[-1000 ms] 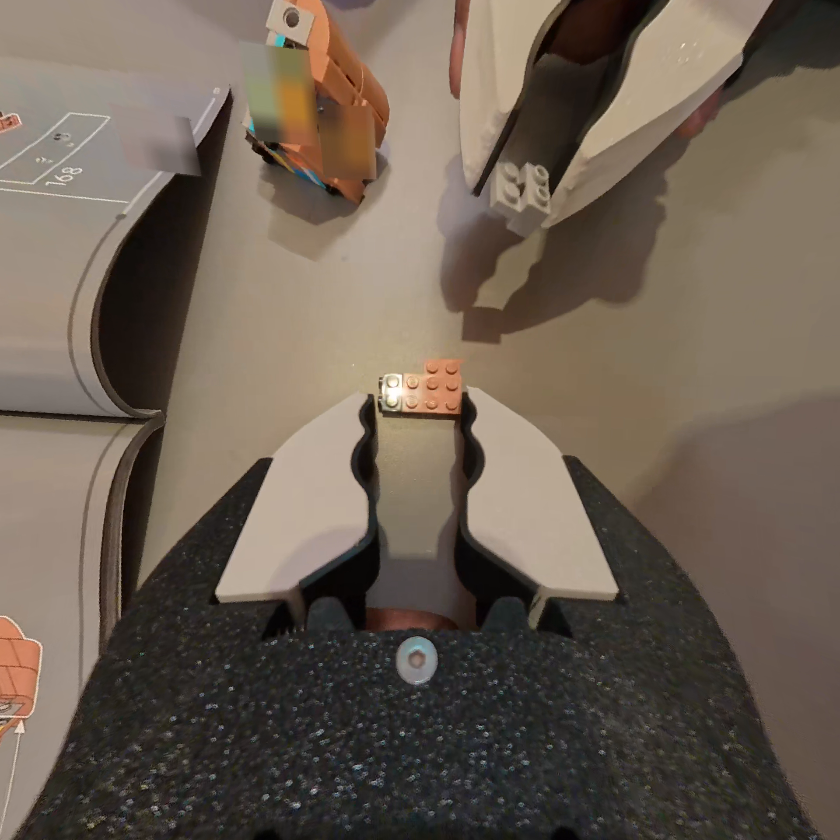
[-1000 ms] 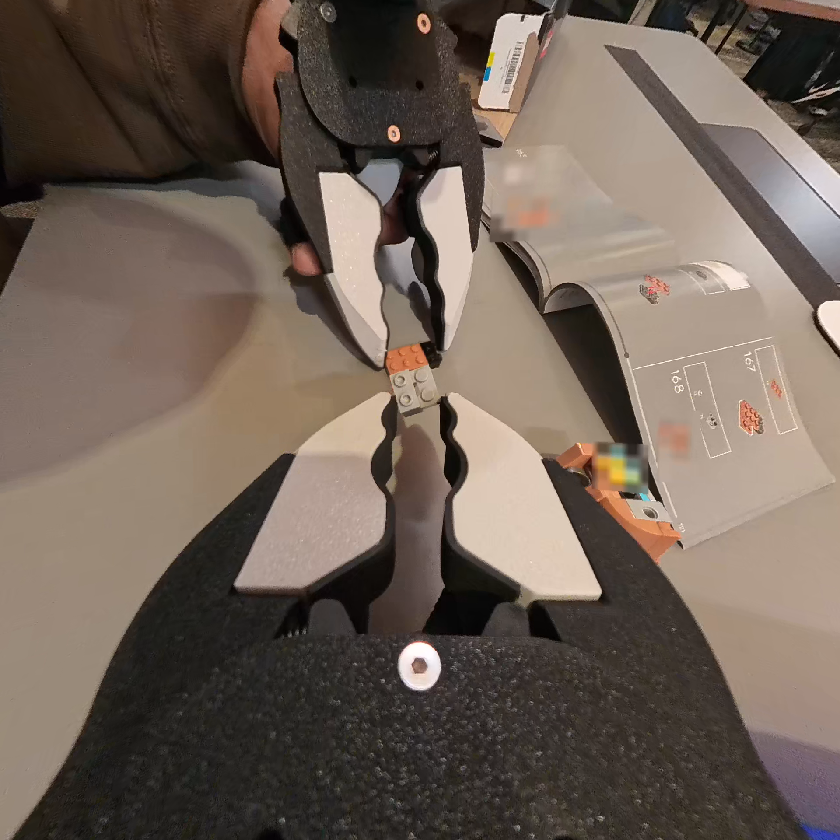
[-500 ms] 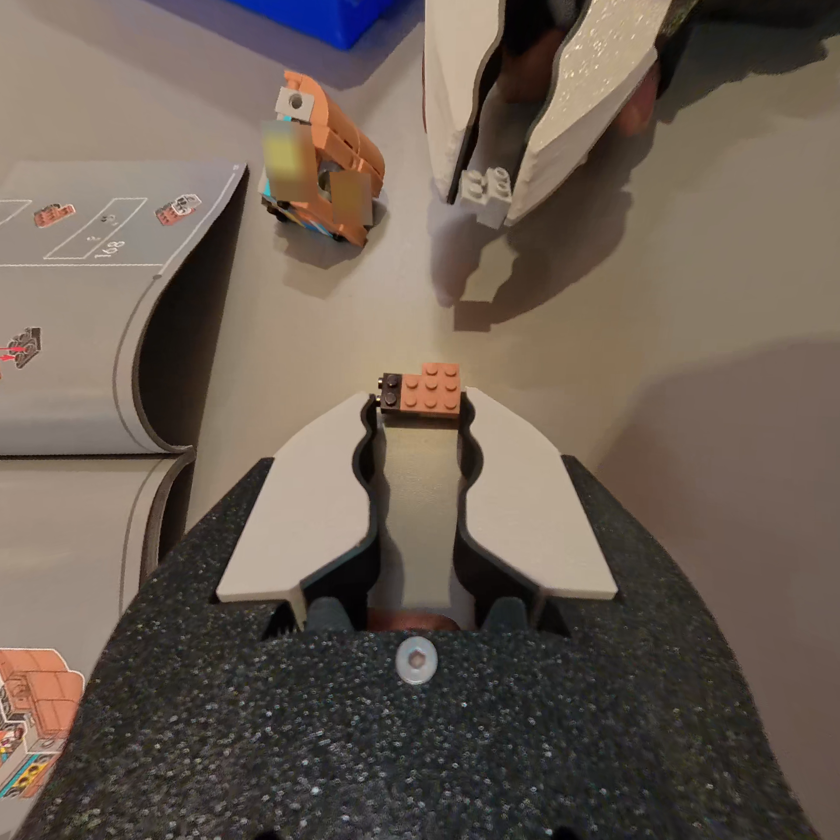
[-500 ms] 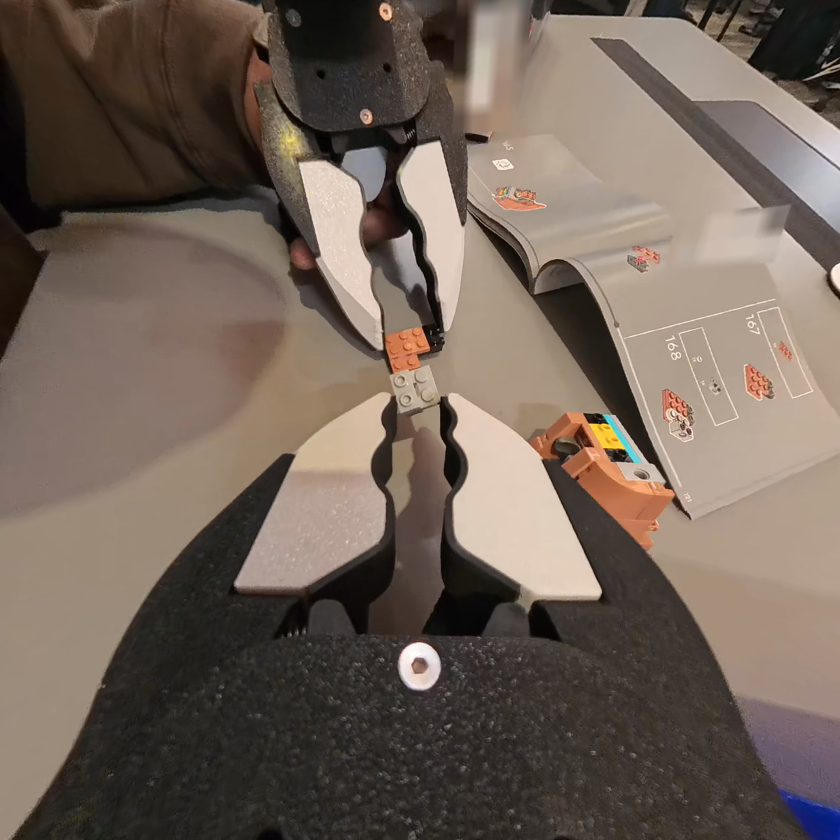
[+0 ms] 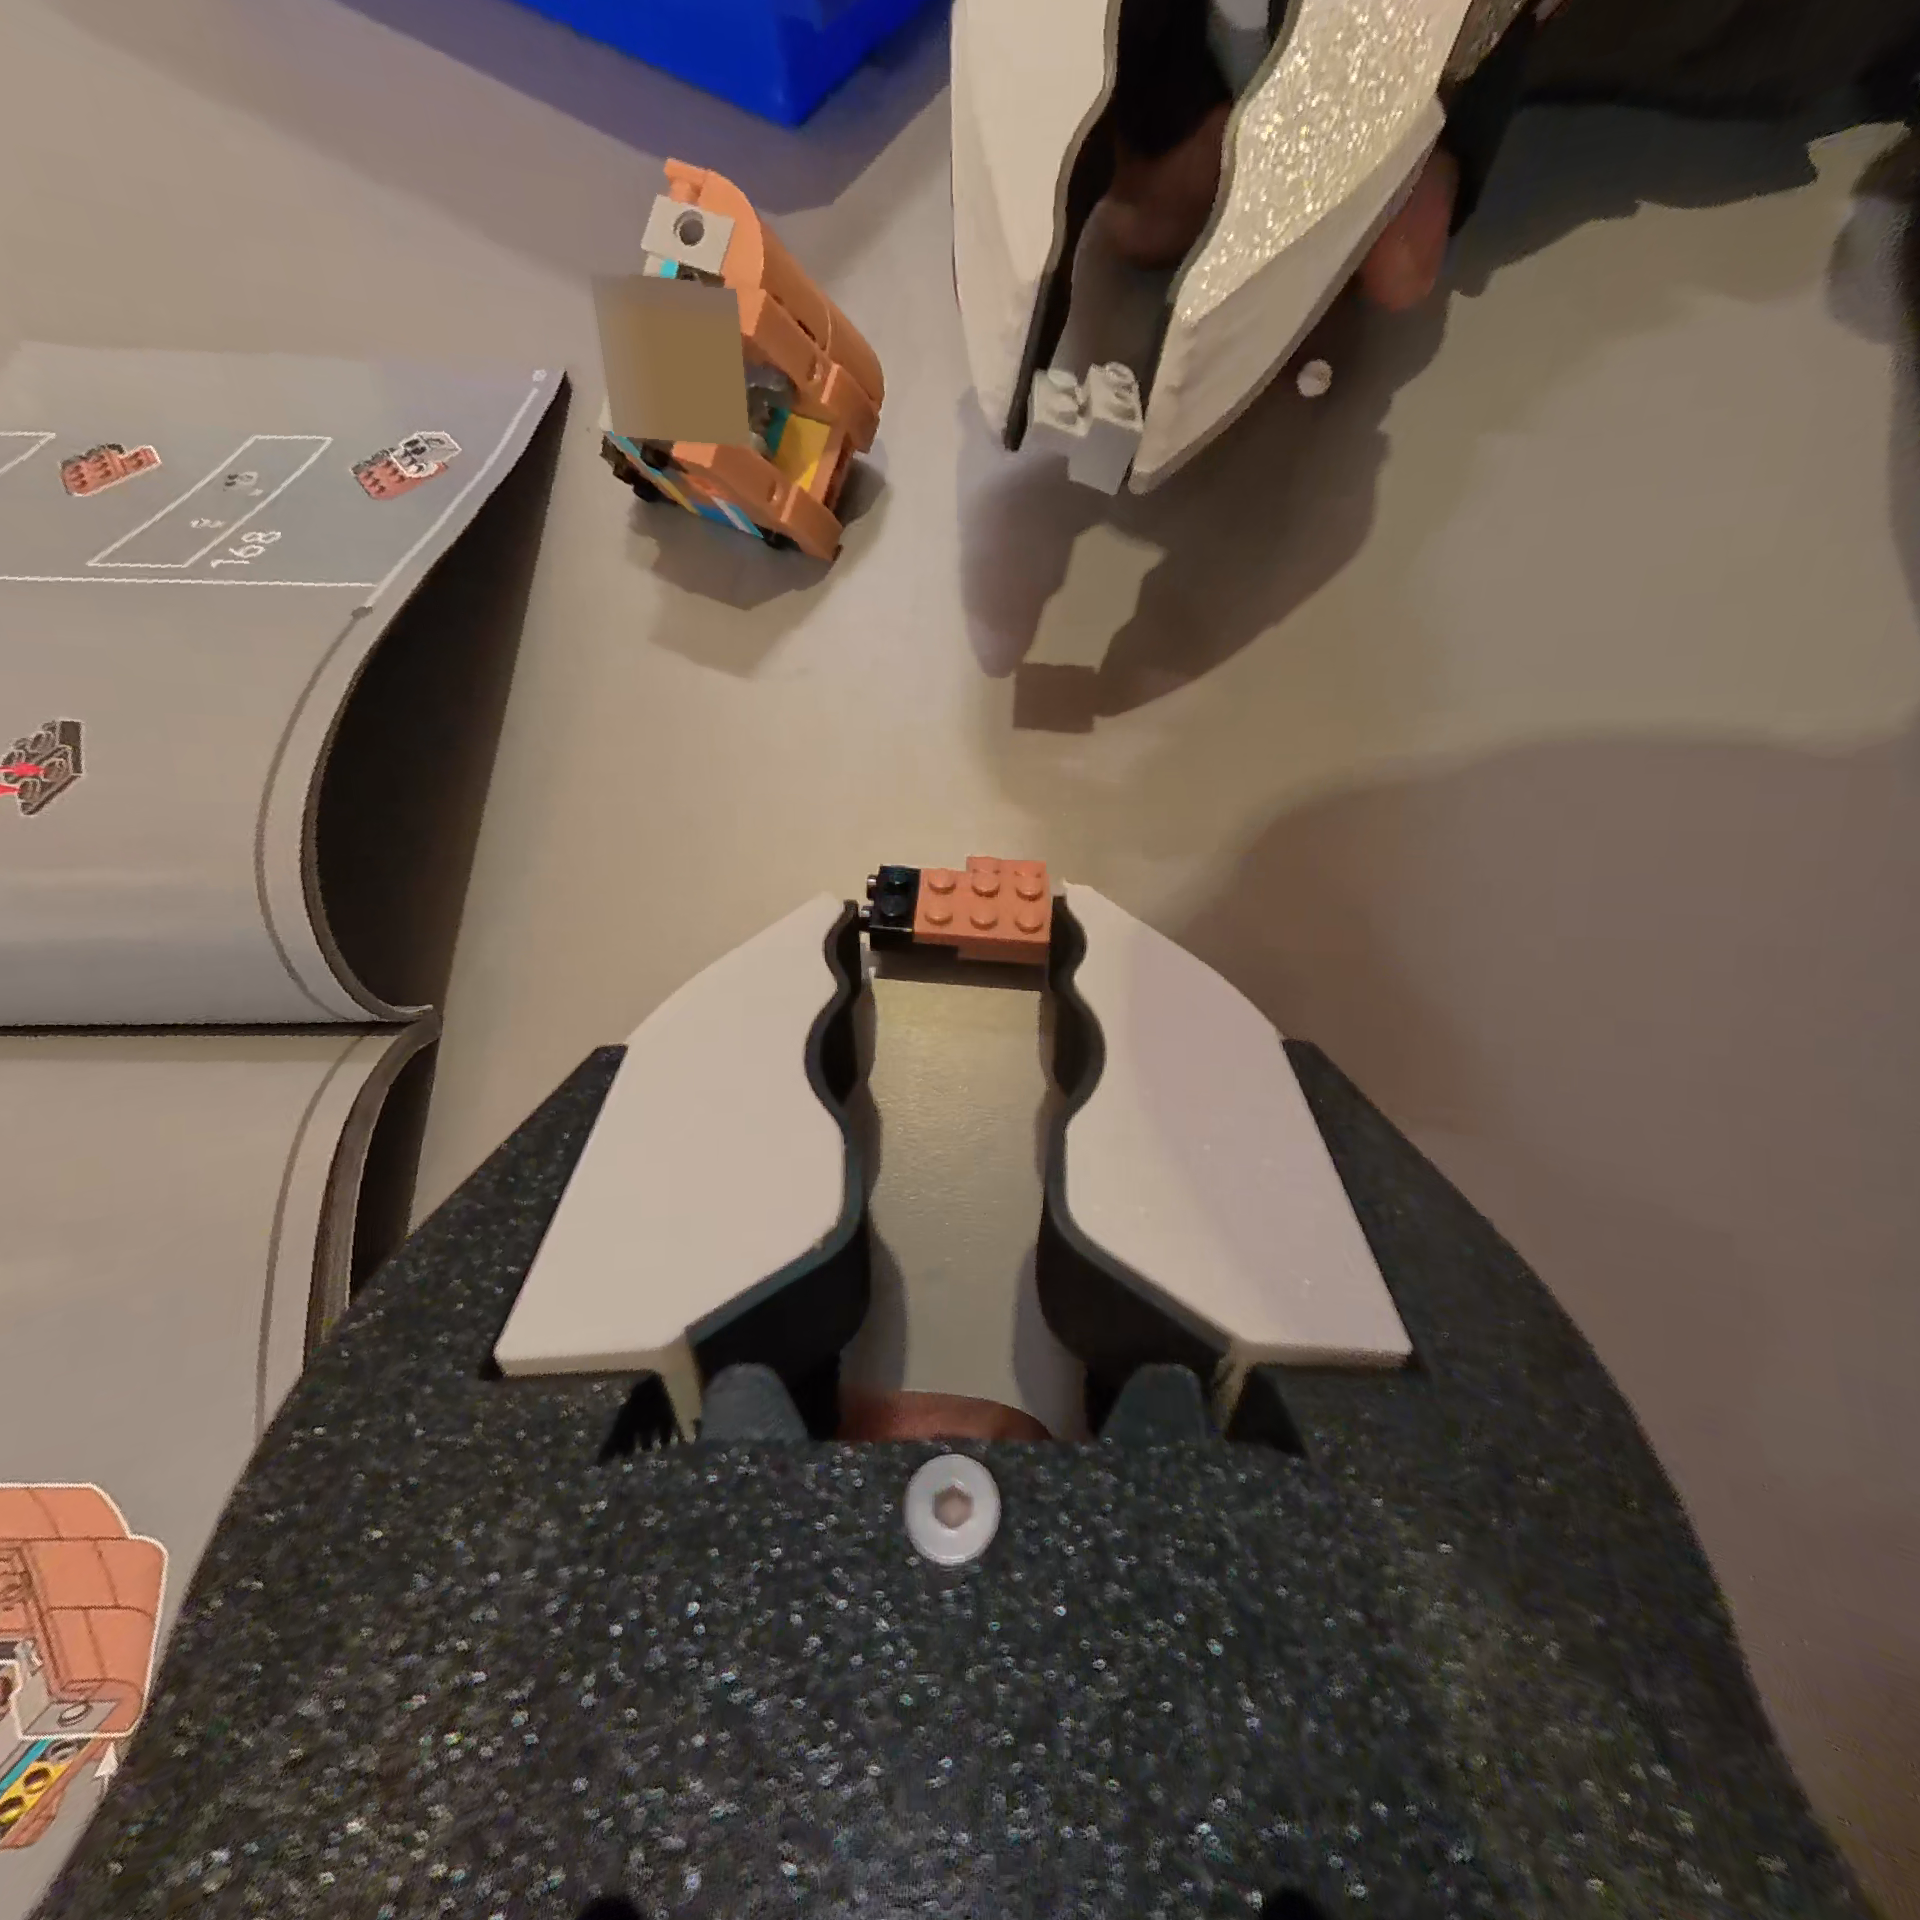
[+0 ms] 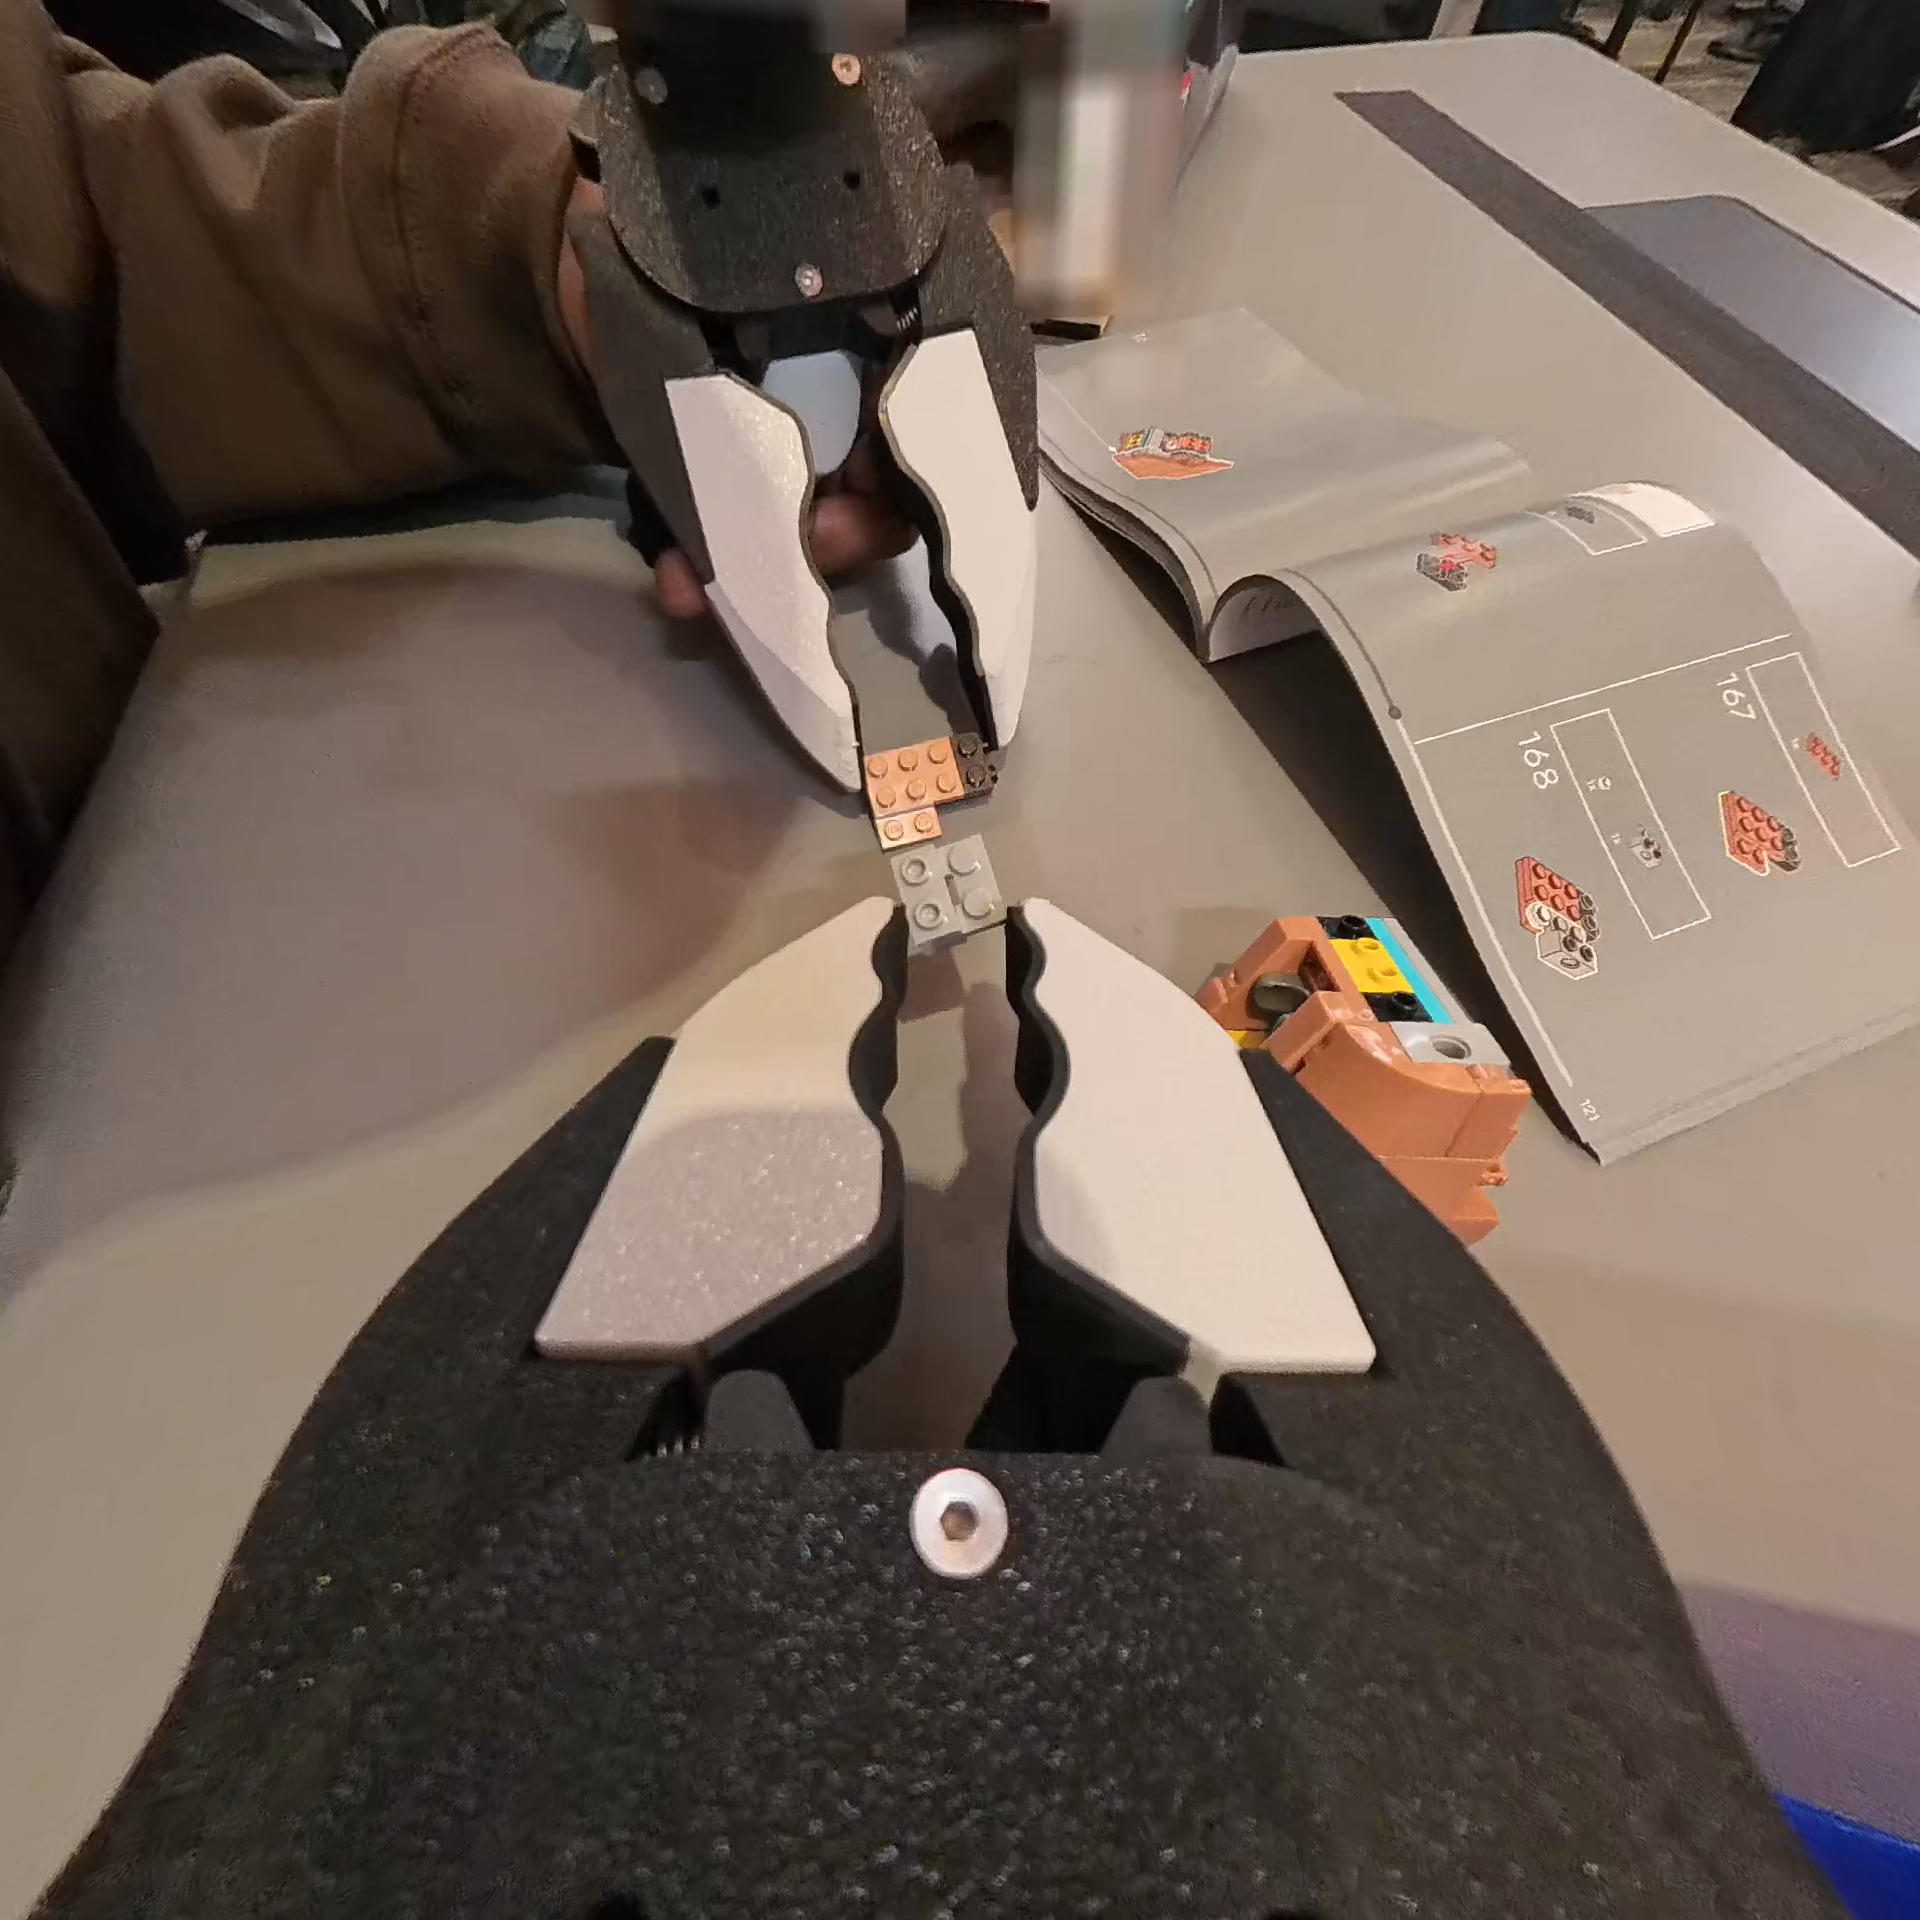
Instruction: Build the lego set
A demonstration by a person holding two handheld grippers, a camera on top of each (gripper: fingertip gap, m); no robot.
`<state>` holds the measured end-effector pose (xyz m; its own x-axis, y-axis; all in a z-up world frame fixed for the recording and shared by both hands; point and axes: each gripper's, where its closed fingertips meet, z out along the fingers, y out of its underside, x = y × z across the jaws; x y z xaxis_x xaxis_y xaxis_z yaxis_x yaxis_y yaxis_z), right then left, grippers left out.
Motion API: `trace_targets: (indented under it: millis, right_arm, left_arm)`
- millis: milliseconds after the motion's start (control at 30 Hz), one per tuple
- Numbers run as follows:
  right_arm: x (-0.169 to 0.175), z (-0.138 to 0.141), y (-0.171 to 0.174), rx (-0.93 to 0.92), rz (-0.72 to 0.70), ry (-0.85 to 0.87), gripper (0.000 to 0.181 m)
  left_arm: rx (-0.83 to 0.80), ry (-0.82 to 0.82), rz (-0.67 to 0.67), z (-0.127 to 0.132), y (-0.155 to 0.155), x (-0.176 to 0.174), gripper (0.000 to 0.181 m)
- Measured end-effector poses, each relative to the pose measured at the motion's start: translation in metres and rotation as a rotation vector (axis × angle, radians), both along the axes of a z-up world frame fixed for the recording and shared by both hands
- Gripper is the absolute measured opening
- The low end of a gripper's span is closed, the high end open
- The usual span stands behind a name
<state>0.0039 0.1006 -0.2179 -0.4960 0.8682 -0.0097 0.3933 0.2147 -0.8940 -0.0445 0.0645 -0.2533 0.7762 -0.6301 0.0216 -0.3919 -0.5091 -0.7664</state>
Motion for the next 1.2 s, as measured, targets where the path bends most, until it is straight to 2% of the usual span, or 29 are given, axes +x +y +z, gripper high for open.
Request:
trace_targets:
  millis: [267,400,500,600,900,1100,1200]
  right_arm:
    - [0.0,0.001,0.001,0.013,-0.008,0.017,0.018]
    - [-0.001,0.003,0.002,0.05,-0.016,0.032,0.018]
    - [-0.001,0.004,0.001,0.062,-0.016,0.031,0.018]
    - [-0.001,-0.001,0.001,0.086,-0.012,0.003,0.018]
    - [0.001,-0.007,0.003,0.125,-0.007,-0.035,0.018]
    - [0.002,-0.011,-0.002,0.129,0.017,-0.058,0.018]
    - [0.003,-0.012,-0.003,0.141,0.024,-0.064,0.018]
  left_arm:
    - [-0.004,-0.019,0.023,0.005,-0.001,-0.003,0.039]
    - [-0.08,-0.088,0.149,0.015,0.0,-0.01,0.04]
    - [-0.099,0.003,0.182,0.013,-0.005,-0.014,0.039]
    - [-0.12,0.068,0.15,0.007,-0.01,-0.01,0.038]
    - [-0.15,0.165,0.055,-0.011,-0.016,-0.001,0.013]
    - [-0.077,0.129,-0.034,-0.011,-0.007,0.013,0.017]
    - [-0.09,0.098,-0.014,-0.01,-0.006,0.014,0.024]
